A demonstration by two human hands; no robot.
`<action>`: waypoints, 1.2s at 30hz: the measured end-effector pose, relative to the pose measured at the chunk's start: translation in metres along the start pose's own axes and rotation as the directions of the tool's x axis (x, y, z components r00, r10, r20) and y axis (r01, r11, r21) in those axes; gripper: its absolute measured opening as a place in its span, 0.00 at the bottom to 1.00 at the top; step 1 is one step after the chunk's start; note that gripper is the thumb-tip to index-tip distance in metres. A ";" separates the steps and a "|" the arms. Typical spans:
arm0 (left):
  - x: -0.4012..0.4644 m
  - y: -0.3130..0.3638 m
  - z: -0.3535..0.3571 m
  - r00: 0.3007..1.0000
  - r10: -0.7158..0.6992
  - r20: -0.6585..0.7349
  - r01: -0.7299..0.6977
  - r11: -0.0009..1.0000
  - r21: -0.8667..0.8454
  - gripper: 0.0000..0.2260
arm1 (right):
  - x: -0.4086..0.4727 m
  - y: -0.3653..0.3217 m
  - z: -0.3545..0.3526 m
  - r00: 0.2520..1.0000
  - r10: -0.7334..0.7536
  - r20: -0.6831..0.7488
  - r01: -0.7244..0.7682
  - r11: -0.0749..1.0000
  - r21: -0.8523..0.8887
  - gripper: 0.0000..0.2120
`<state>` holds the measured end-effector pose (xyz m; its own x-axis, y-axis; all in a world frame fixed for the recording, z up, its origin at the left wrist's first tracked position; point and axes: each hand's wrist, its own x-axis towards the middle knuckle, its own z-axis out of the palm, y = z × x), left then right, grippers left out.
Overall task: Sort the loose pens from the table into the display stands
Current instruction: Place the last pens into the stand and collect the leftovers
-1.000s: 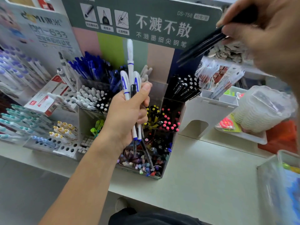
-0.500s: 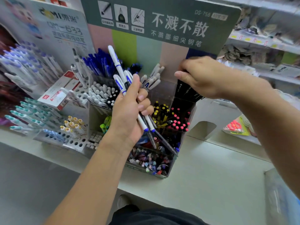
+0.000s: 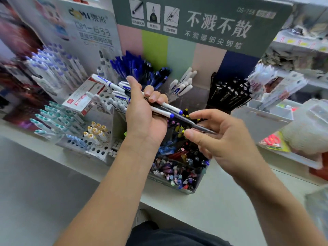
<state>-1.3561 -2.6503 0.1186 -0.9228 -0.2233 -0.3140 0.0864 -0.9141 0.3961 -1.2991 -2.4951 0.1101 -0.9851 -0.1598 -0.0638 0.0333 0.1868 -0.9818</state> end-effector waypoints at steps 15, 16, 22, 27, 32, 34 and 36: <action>0.004 0.011 -0.014 0.992 0.125 0.014 -0.124 0.949 0.289 0.18 | -0.001 -0.002 -0.023 0.961 -0.038 -0.273 0.125 0.943 0.307 0.02; 0.004 0.012 -0.015 0.992 0.128 0.025 -0.129 0.940 0.315 0.18 | -0.002 -0.006 -0.029 0.956 -0.025 -0.291 0.136 0.920 0.367 0.04; -0.006 -0.005 -0.018 0.986 -0.041 0.160 -0.021 0.930 0.368 0.15 | -0.006 -0.009 -0.003 0.975 0.025 -0.220 0.087 0.868 0.489 0.10; -0.014 -0.024 -0.015 0.984 0.079 0.158 -0.139 0.900 0.414 0.14 | -0.011 0.004 0.027 0.941 0.087 -0.328 0.036 0.936 0.351 0.11; -0.011 -0.018 -0.006 0.994 0.103 -0.044 -0.082 0.935 0.345 0.13 | -0.020 0.013 0.028 0.941 0.046 -0.335 0.015 0.984 0.176 0.11; -0.009 -0.015 -0.003 0.998 0.042 -0.051 -0.027 0.964 0.263 0.13 | -0.019 0.016 0.028 0.943 0.025 -0.332 0.011 0.994 0.107 0.11; -0.008 -0.016 -0.001 0.997 0.027 -0.067 -0.008 0.962 0.271 0.13 | -0.017 0.018 0.026 0.951 0.021 -0.310 0.002 0.997 0.072 0.11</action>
<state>-1.3496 -2.6343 0.1137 -0.8930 -0.2700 -0.3600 -0.0114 -0.7861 0.6180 -1.2770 -2.5143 0.0889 -0.9880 0.1522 -0.0256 0.0436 0.1160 -0.9923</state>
